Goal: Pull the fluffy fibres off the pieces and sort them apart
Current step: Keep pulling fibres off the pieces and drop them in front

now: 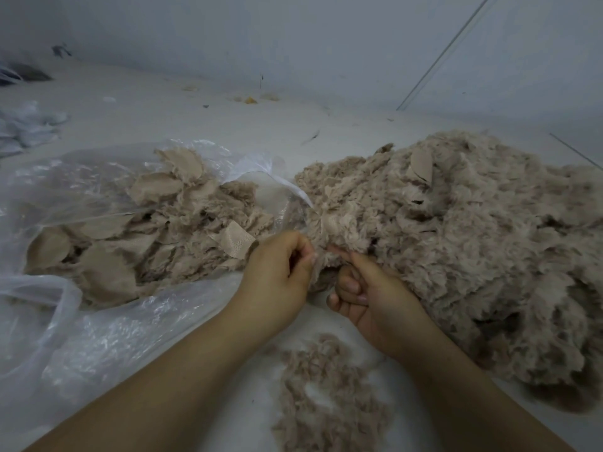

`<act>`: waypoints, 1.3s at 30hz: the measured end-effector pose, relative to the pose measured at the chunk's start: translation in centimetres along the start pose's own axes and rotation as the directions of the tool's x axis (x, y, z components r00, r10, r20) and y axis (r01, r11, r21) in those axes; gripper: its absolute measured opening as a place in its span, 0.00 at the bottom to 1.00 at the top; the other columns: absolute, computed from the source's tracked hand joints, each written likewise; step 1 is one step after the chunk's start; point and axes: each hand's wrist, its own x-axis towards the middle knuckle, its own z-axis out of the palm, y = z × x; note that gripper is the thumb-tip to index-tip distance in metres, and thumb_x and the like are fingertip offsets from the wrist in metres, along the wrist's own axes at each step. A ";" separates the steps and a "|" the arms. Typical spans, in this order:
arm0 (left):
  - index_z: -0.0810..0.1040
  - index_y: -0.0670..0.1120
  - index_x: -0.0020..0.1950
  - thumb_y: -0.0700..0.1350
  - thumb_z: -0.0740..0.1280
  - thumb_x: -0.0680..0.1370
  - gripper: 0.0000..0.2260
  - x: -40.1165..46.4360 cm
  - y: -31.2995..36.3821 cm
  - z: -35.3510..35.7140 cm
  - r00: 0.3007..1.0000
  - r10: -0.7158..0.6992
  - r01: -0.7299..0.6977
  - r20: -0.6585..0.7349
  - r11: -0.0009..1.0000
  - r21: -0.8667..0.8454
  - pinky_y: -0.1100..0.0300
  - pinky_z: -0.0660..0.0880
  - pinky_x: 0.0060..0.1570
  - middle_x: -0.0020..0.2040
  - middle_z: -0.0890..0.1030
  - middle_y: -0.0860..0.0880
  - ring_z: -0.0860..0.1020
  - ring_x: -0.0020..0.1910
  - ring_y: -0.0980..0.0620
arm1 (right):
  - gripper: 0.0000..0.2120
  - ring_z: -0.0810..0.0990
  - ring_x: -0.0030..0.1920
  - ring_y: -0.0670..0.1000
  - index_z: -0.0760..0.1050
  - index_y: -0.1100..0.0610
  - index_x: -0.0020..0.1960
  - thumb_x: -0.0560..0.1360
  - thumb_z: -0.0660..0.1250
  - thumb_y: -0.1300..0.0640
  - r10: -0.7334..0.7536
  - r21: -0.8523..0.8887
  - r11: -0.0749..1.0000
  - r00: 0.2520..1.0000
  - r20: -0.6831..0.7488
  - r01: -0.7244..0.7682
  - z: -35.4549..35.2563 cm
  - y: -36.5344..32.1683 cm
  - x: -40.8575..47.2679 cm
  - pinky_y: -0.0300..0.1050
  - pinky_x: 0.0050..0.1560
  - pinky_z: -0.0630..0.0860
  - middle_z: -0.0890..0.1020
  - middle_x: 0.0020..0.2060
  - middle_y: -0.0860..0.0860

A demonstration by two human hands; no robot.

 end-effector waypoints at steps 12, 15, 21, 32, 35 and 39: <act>0.82 0.45 0.51 0.45 0.71 0.73 0.08 0.4 -0.5 1.6 0.990 -0.006 -0.035 0.140 0.955 0.293 0.60 0.72 0.43 0.47 0.79 0.49 0.75 0.43 0.53 | 0.14 0.61 0.21 0.42 0.77 0.58 0.60 0.78 0.61 0.53 0.022 0.018 1.000 0.999 -0.030 -0.021 0.1 0.1 -0.1 0.37 0.30 0.74 0.64 0.23 0.47; 0.82 0.39 0.42 0.39 0.70 0.74 0.04 0.4 -0.4 1.4 0.994 0.026 -0.053 0.109 0.965 0.256 0.51 0.74 0.40 0.38 0.81 0.44 0.78 0.38 0.48 | 0.15 0.61 0.21 0.42 0.77 0.58 0.61 0.77 0.62 0.54 0.014 -0.006 1.000 0.999 -0.042 -0.015 0.2 0.0 -0.1 0.38 0.31 0.73 0.64 0.23 0.47; 0.80 0.43 0.37 0.37 0.73 0.74 0.07 0.4 -0.2 0.1 0.979 -0.118 0.132 0.168 0.988 -0.075 0.68 0.69 0.28 0.29 0.77 0.52 0.72 0.26 0.62 | 0.19 0.61 0.20 0.43 0.75 0.65 0.63 0.77 0.63 0.55 0.024 -0.031 0.999 0.998 -0.060 -0.025 0.2 -0.1 -0.2 0.38 0.31 0.74 0.63 0.23 0.48; 0.80 0.49 0.32 0.39 0.68 0.72 0.10 1.2 1.0 -3.3 0.902 -0.265 0.431 0.341 0.591 -0.682 0.67 0.62 0.24 0.27 0.73 0.52 0.65 0.20 0.60 | 0.12 0.60 0.19 0.43 0.73 0.59 0.44 0.82 0.58 0.53 0.057 0.064 0.997 0.995 -0.079 -0.052 0.7 -0.2 -0.2 0.38 0.28 0.74 0.63 0.21 0.47; 0.78 0.50 0.32 0.35 0.67 0.76 0.15 1.3 0.6 -3.4 0.935 -0.270 0.355 0.232 0.672 -0.650 0.66 0.61 0.24 0.27 0.72 0.52 0.65 0.22 0.58 | 0.19 0.60 0.19 0.43 0.71 0.57 0.34 0.82 0.58 0.53 0.056 0.070 0.996 0.995 -0.086 -0.050 0.5 -0.1 -0.1 0.38 0.28 0.75 0.64 0.21 0.47; 0.73 0.43 0.38 0.33 0.70 0.74 0.10 0.7 0.3 -1.9 0.990 -0.140 0.141 0.018 0.978 -0.153 0.70 0.62 0.28 0.29 0.67 0.56 0.64 0.26 0.61 | 0.13 0.61 0.20 0.43 0.80 0.56 0.42 0.80 0.61 0.54 0.051 0.008 0.999 0.997 -0.053 -0.051 0.1 0.0 0.0 0.38 0.31 0.75 0.64 0.22 0.46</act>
